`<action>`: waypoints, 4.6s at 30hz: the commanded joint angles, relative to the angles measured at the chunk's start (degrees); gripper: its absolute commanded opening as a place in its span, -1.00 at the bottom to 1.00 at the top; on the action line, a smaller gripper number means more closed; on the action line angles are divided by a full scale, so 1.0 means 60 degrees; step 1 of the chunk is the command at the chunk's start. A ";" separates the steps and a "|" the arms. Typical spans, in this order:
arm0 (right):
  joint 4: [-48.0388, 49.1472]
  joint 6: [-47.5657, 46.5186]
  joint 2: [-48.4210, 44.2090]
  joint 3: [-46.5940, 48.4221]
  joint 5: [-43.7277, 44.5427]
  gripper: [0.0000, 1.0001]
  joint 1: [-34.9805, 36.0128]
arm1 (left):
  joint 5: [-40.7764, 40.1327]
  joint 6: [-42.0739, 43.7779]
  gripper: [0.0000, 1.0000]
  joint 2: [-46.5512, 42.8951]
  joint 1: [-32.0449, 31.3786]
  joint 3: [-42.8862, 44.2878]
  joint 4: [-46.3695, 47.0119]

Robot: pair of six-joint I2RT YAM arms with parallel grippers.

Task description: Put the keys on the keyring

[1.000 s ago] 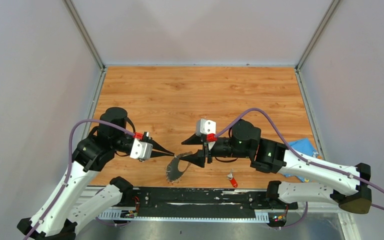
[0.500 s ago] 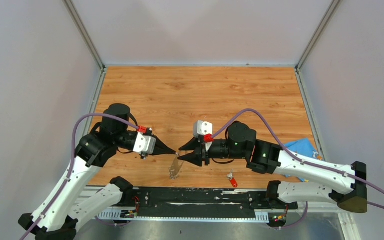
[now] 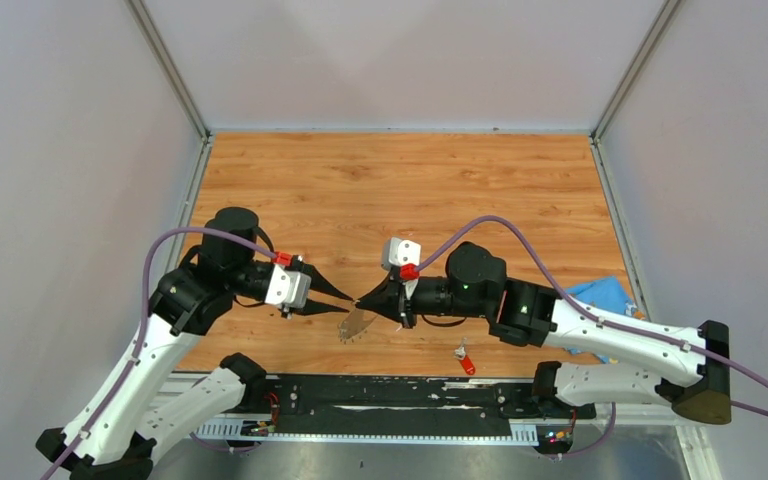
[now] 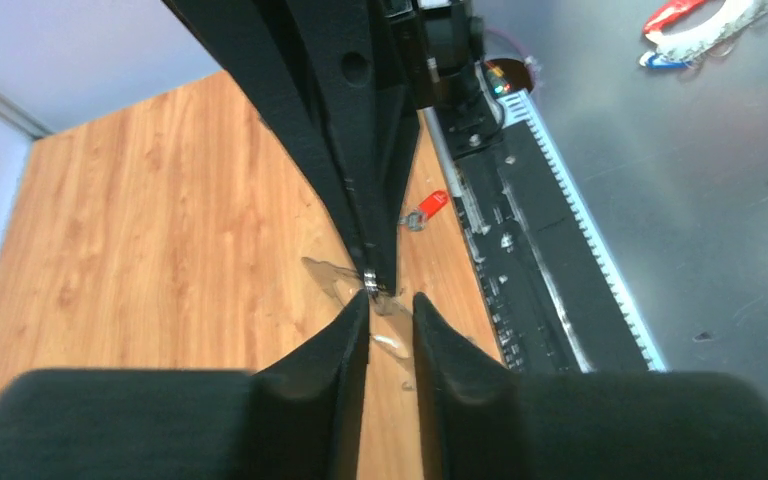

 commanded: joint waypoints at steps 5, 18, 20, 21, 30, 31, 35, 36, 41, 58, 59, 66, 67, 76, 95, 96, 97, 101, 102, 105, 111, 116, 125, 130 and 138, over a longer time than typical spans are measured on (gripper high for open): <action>0.1367 0.0559 -0.0955 -0.0809 0.0185 -0.99 -0.0103 | 0.0242 -0.0758 -0.05 -0.0157 -0.0080 -0.0146 -0.0063; 0.1221 0.0287 -0.0420 -0.0291 -0.0459 -0.99 -0.0101 | 0.0693 -0.1090 -0.30 0.0317 -0.0080 -0.0026 -0.0064; 0.1269 0.0260 -0.0344 -0.0244 -0.0484 -0.99 -0.0101 | 0.0728 -0.1136 -0.38 0.0329 -0.0080 -0.0029 -0.0062; 0.1304 0.0238 -0.0324 -0.0227 -0.0485 -1.00 -0.0092 | 0.0729 -0.1159 -0.43 0.0324 -0.0080 -0.0036 -0.0069; 0.1590 0.0235 -0.0368 -0.0261 -0.0478 -0.99 -0.0088 | 0.0585 -0.1284 -0.84 0.0282 -0.0080 -0.0198 -0.0069; 0.1621 0.0237 -0.0351 -0.0247 -0.0492 -0.99 -0.0090 | 0.0596 -0.1288 -0.78 0.0292 -0.0077 -0.0200 -0.0060; 0.1631 0.0235 -0.0300 -0.0214 -0.0515 -0.99 -0.0087 | 0.0598 -0.1337 -0.43 0.0352 -0.0080 -0.0174 -0.0068; 0.1631 0.0226 -0.0302 -0.0214 -0.0518 -0.99 -0.0090 | 0.0597 -0.1340 -0.39 0.0360 -0.0080 -0.0173 -0.0066; 0.1618 0.0223 -0.0267 -0.0170 -0.0558 -0.99 -0.0087 | 0.0495 -0.1317 -0.62 0.0427 -0.0080 -0.0156 -0.0060; 0.1487 0.0445 -0.0809 -0.0294 -0.0236 -0.43 -0.0057 | -0.0625 -0.2243 -1.00 0.0621 -0.0080 0.0169 -0.0040; 0.1465 0.0466 -0.0878 -0.0317 -0.0169 -0.36 -0.0057 | -0.0663 -0.2363 -1.00 0.0670 -0.0079 0.0249 -0.0037; 0.0823 0.0401 -0.1715 -0.0557 0.0836 0.08 -0.0072 | -0.0435 -0.1393 -1.00 0.0371 -0.0080 0.0516 -0.0003; 0.0743 0.0399 -0.1797 -0.0605 0.0971 0.12 -0.0072 | -0.0545 -0.0864 -1.00 0.0209 -0.0080 0.0568 -0.0014; -0.0052 -0.0550 -0.1940 -0.0666 0.1036 0.26 -0.0099 | 0.0252 0.2584 -1.00 -0.0632 -0.0095 0.0887 0.0015; -0.1325 -0.2847 -0.1201 0.0770 -0.2227 0.33 -0.0908 | 0.2310 0.1326 -1.00 -0.0459 -0.0284 0.1818 0.0016; -0.1256 -0.2693 -0.1046 0.0866 -0.2734 0.33 -0.1147 | 0.2326 0.1265 -1.00 -0.0467 -0.0282 0.1790 0.0024; -0.1148 -0.2530 -0.0904 0.0941 -0.3284 0.33 -0.1356 | 0.2350 0.1193 -1.00 -0.0468 -0.0285 0.1757 0.0025; -0.0738 -0.2336 -0.0714 0.1001 -0.4080 0.34 -0.1639 | 0.2193 0.1105 -1.00 -0.0490 -0.0285 0.1579 0.0016; -0.0739 -0.2349 -0.0682 0.1005 -0.4199 0.35 -0.1639 | 0.2144 0.1063 -1.00 -0.0484 -0.0286 0.1544 0.0016; -0.0395 -0.2372 -0.0359 0.1136 -0.4499 0.35 -0.1686 | 0.2258 0.1035 -1.00 -0.0446 -0.0284 0.1480 0.0007; -0.0072 -0.2350 0.0444 0.1429 -0.5339 0.36 -0.2007 | 0.2276 0.0923 -1.00 -0.0408 -0.0289 0.1465 0.0023; -0.0140 -0.2247 0.1158 0.1935 -0.7062 0.34 -0.2234 | 0.2088 0.0890 -1.00 -0.0529 -0.0279 0.1231 0.0025; -0.1770 -0.2039 0.1559 0.2456 -0.8451 -0.98 -0.2428 | 0.0962 0.1406 -1.00 -0.0687 -0.0285 0.0817 0.0023; -0.1912 -0.1796 0.1082 0.2077 -0.8044 -0.99 -0.2460 | 0.0597 0.2007 -1.00 -0.0710 -0.0285 0.0824 0.0026; -0.2448 -0.0970 0.1376 0.2794 -0.7401 -0.97 -0.2452 | 0.0098 0.4529 -1.00 -0.1196 -0.0288 0.0331 0.0017</action>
